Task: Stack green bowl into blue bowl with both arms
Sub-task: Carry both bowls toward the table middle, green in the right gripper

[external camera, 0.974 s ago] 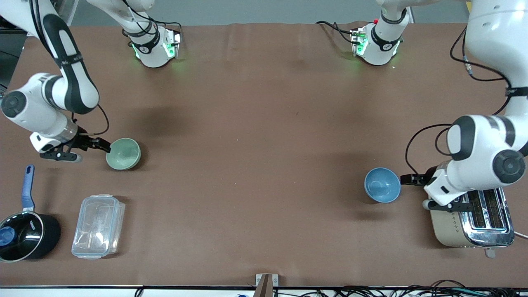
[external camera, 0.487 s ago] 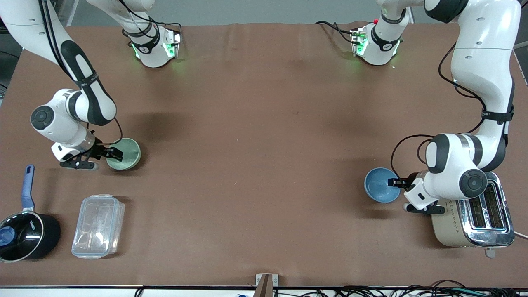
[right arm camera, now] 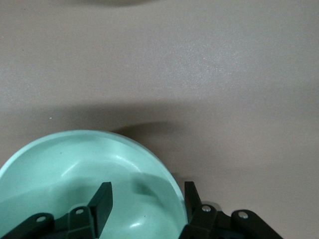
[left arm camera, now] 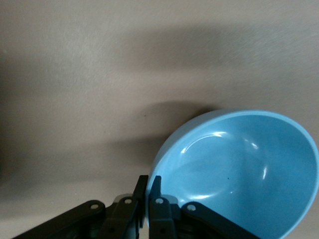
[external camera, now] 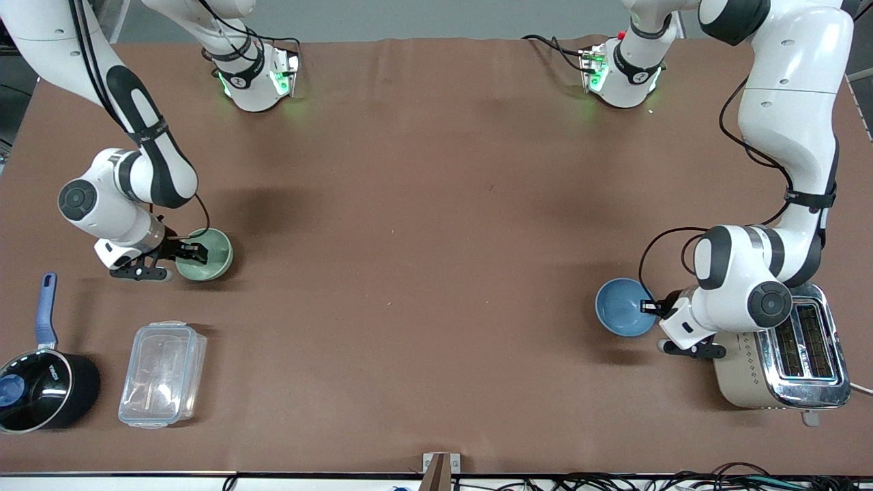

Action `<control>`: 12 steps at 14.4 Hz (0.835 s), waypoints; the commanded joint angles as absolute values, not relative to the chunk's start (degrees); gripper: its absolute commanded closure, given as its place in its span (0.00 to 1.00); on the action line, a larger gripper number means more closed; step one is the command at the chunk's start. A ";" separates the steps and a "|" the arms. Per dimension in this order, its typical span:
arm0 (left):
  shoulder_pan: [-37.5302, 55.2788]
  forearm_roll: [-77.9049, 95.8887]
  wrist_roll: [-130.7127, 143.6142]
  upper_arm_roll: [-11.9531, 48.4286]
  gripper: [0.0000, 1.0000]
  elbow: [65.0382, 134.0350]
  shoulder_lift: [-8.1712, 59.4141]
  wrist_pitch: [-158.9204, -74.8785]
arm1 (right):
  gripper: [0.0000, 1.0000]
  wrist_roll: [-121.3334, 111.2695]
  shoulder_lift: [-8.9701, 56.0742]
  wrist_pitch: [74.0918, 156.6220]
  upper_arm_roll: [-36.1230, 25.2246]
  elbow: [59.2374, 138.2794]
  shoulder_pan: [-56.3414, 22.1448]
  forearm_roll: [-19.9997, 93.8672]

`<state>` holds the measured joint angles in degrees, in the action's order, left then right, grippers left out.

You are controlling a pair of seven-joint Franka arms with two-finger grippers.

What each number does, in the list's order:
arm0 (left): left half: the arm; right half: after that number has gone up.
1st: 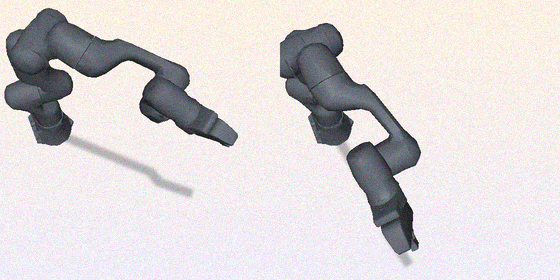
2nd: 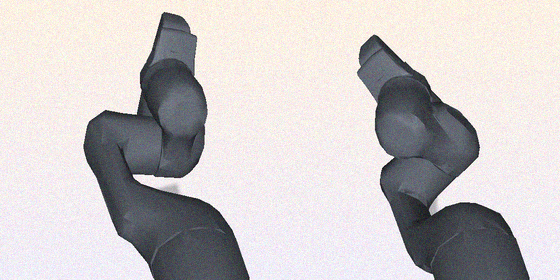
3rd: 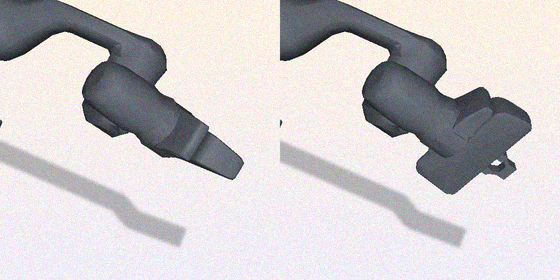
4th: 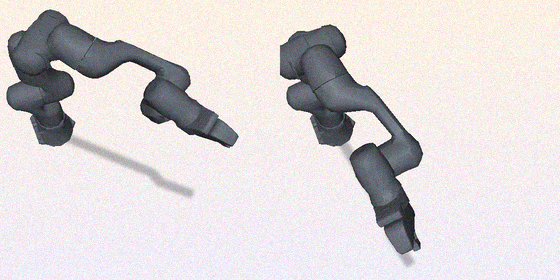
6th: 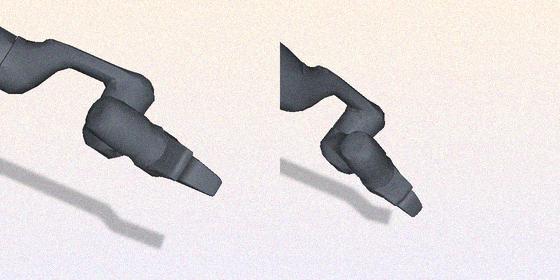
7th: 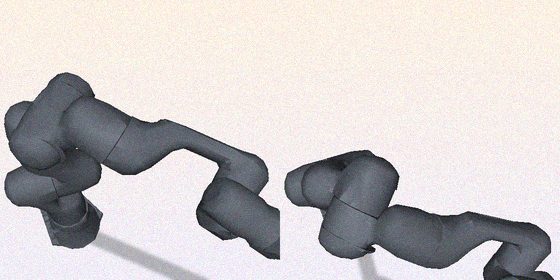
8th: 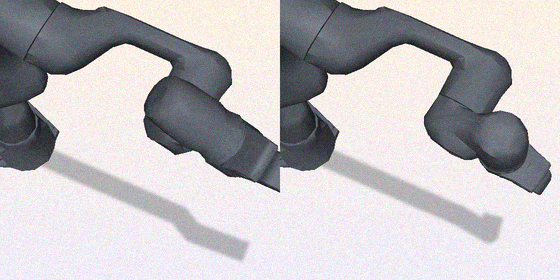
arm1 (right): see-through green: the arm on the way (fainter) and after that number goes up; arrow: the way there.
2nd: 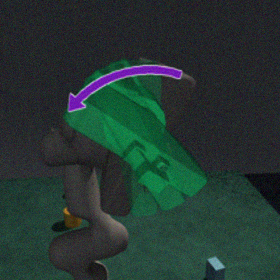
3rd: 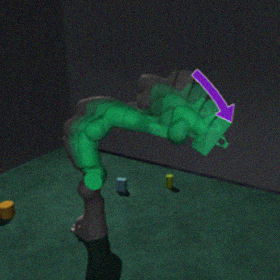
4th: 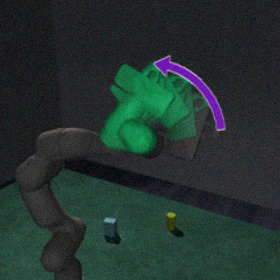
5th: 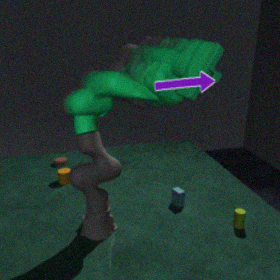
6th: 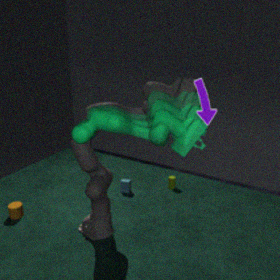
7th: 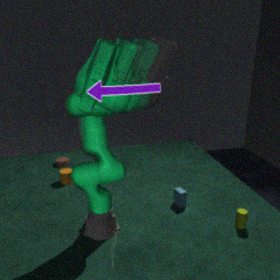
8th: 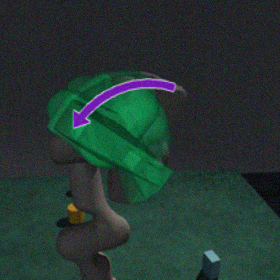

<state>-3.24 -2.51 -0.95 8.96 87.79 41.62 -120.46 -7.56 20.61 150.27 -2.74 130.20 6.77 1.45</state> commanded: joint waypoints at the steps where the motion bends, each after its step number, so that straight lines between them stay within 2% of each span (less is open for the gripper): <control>1: -2.99 -3.25 -0.36 12.03 1.00 87.28 40.52 -121.20 | 0.78 -9.84 19.42 149.86 -2.64 130.78 7.99 1.93; 2: -2.81 -2.82 0.78 14.65 1.00 87.01 40.26 -121.03 | 1.00 -10.02 19.25 149.24 -2.64 130.61 8.00 1.85; 5: -1.59 -2.81 11.64 22.65 1.00 86.84 40.51 -121.03 | 1.00 -10.46 18.28 147.14 -2.64 129.47 7.74 1.85; 7: 3.57 -3.07 21.05 23.29 1.00 86.57 40.61 -121.20 | 1.00 -10.46 17.49 141.89 -2.72 125.36 8.08 1.67; 9: 9.73 -2.99 28.45 22.94 1.00 86.22 41.48 -122.25 | 1.00 -11.50 15.83 131.36 -2.73 120.09 9.04 1.58; 11: 14.03 -2.72 34.24 23.03 1.00 86.22 43.15 -127.41 | 1.00 -12.92 15.73 124.57 -2.55 114.72 9.67 2.28; 12: 16.41 -2.90 37.41 22.94 1.00 86.13 44.02 -128.83 | 1.00 -12.48 15.47 123.76 -2.37 114.09 9.32 2.46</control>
<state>13.19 -2.51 32.75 23.60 86.56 42.30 -125.74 -11.33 16.18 127.05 -3.10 116.40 8.63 1.47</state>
